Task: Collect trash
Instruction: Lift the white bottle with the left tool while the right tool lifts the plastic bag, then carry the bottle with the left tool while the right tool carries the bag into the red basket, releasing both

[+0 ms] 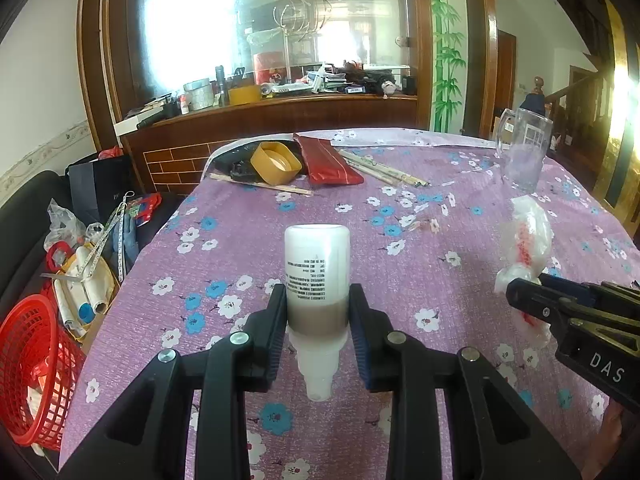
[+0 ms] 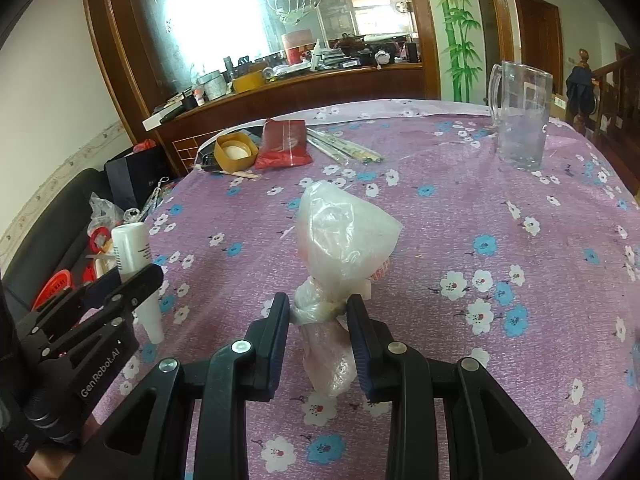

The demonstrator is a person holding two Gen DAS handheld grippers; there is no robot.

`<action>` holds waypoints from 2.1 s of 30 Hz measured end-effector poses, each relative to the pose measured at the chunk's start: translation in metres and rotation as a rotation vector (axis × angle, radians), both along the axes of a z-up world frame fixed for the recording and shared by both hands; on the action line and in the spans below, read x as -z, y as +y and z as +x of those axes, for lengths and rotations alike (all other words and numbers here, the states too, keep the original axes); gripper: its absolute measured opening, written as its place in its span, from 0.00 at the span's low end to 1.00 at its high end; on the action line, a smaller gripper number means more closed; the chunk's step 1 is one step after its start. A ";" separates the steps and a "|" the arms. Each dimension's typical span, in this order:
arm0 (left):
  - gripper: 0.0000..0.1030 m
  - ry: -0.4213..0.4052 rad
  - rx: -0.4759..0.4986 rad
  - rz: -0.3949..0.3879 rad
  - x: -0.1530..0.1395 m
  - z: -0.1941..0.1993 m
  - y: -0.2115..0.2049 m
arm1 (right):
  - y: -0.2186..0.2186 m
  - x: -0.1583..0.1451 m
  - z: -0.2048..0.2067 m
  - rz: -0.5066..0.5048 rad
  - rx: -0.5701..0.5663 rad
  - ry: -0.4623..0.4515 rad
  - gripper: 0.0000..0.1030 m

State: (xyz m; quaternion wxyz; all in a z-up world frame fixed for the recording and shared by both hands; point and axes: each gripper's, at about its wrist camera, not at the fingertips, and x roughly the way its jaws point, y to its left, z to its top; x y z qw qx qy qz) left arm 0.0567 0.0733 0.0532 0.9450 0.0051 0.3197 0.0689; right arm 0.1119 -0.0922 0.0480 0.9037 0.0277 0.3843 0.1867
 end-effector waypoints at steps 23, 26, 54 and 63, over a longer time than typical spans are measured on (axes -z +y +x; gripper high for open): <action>0.28 -0.004 -0.004 0.003 -0.001 0.000 0.002 | 0.001 -0.003 -0.002 -0.123 0.070 -0.056 0.31; 0.28 -0.009 -0.007 0.000 -0.001 0.001 0.003 | 0.001 -0.005 -0.004 -0.143 0.083 -0.073 0.31; 0.28 -0.025 -0.016 -0.102 -0.037 -0.040 0.029 | 0.012 -0.027 -0.022 -0.139 0.077 -0.127 0.31; 0.28 -0.058 -0.166 -0.174 -0.059 -0.115 0.140 | 0.099 -0.056 -0.060 0.047 -0.234 -0.031 0.32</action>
